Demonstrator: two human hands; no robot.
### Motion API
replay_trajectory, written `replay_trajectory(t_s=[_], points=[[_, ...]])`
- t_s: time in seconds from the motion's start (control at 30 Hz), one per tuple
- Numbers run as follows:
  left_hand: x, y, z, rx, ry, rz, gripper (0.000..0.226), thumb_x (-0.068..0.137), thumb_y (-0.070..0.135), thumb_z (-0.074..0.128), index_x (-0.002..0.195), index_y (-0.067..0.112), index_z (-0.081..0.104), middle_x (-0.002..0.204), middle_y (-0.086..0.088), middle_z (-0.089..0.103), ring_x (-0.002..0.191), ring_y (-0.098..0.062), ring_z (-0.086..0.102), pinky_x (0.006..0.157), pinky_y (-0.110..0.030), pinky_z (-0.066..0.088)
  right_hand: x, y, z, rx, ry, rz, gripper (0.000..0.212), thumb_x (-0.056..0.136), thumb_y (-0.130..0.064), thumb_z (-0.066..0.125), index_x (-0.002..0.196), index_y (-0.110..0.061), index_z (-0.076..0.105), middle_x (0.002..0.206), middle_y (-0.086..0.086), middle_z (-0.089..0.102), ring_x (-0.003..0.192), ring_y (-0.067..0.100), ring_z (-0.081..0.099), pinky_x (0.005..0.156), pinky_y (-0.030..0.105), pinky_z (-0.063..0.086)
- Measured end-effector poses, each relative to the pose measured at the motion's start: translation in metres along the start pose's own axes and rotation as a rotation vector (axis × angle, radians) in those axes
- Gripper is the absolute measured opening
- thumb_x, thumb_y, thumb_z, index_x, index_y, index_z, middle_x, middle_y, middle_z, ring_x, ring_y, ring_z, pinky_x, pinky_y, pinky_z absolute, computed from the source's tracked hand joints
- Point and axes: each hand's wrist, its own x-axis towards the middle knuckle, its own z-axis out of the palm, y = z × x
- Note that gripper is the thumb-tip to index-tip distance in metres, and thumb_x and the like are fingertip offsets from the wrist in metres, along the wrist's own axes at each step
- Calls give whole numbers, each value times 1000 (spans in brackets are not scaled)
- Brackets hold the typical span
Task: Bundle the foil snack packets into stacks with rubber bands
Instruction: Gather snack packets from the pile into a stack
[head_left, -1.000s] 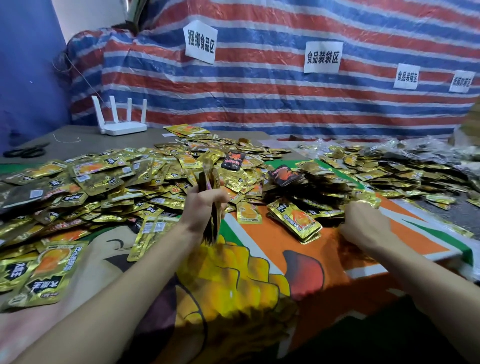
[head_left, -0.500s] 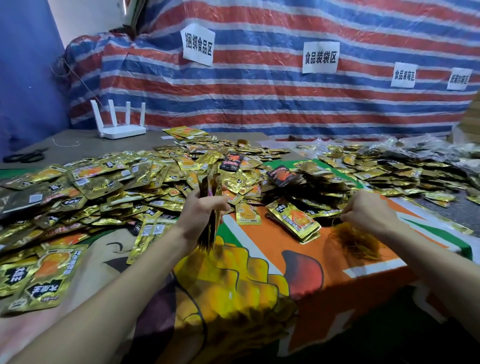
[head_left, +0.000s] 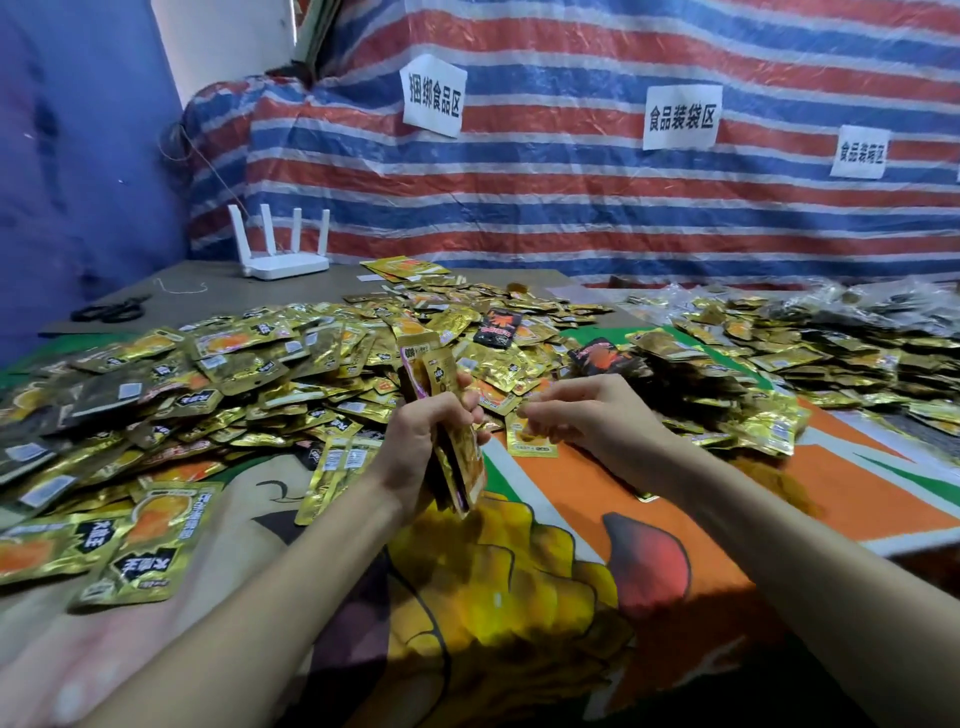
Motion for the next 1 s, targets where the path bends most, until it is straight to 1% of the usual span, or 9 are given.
replay_trajectory(t_s=[0.1, 0.2, 0.33, 0.47, 0.53, 0.63, 0.77, 0.87, 1.0], points=[[-8, 7, -9, 28, -18, -64, 31, 64, 7, 51, 94, 11, 50, 81, -5, 46, 76, -19, 47, 71, -33, 42, 9, 0, 32, 272, -93, 33, 22, 88, 0, 67, 72, -9, 80, 73, 10, 73, 66, 14, 67, 63, 20, 51], [-20, 13, -22, 170, 51, -169, 24, 60, 12, 55, 79, 7, 69, 75, -11, 60, 67, -22, 59, 69, -35, 45, 15, 2, 58, 311, -73, 20, 8, 86, -6, 73, 89, -2, 79, 82, 14, 73, 71, 18, 65, 63, 22, 51], [-30, 22, -41, 160, 68, -252, 29, 61, 11, 55, 82, 8, 74, 77, -11, 61, 72, -24, 57, 67, -34, 46, 23, 3, 83, 286, -4, -61, 12, 85, -11, 76, 95, -5, 80, 91, 21, 76, 83, 30, 68, 76, 37, 50], [-34, 31, -54, 112, 79, -267, 29, 60, 11, 55, 83, 9, 72, 77, -10, 56, 71, -25, 53, 67, -36, 40, 27, 0, 100, 220, 16, -187, 12, 85, -6, 76, 88, -17, 80, 78, 5, 78, 71, 12, 70, 65, 20, 51], [-34, 34, -59, 89, 80, -262, 32, 60, 12, 55, 86, 10, 72, 76, -9, 56, 72, -24, 51, 67, -35, 41, 30, 0, 105, 210, 29, -209, 11, 85, -6, 77, 89, -16, 81, 79, 6, 78, 72, 14, 71, 64, 20, 52], [-33, 35, -66, 63, 102, -251, 40, 59, 12, 55, 96, 5, 69, 76, -10, 56, 68, -22, 51, 64, -32, 45, 32, 1, 111, 207, 11, -182, 8, 86, -9, 76, 92, -12, 80, 82, 8, 78, 77, 17, 72, 70, 28, 53], [-31, 34, -72, -134, 39, -217, 37, 53, 5, 59, 90, 2, 61, 78, -7, 54, 64, -19, 50, 64, -33, 44, 34, 5, 113, 265, -15, -122, 9, 87, -9, 76, 88, -15, 82, 76, 2, 76, 66, 7, 65, 61, 20, 51], [-30, 34, -76, -265, -35, -213, 51, 42, 4, 73, 90, 4, 56, 75, -5, 50, 63, -18, 48, 62, -31, 45, 36, 9, 114, 273, -9, -82, 8, 88, -10, 75, 87, -15, 82, 76, 6, 73, 69, 13, 61, 65, 24, 52], [-26, 37, -77, -302, -69, -216, 58, 39, 5, 76, 92, 6, 54, 72, -4, 46, 60, -18, 44, 58, -31, 45, 40, 6, 113, 642, -120, 62, 19, 81, -3, 63, 67, -7, 74, 70, 11, 62, 69, 22, 56, 69, 27, 50]])
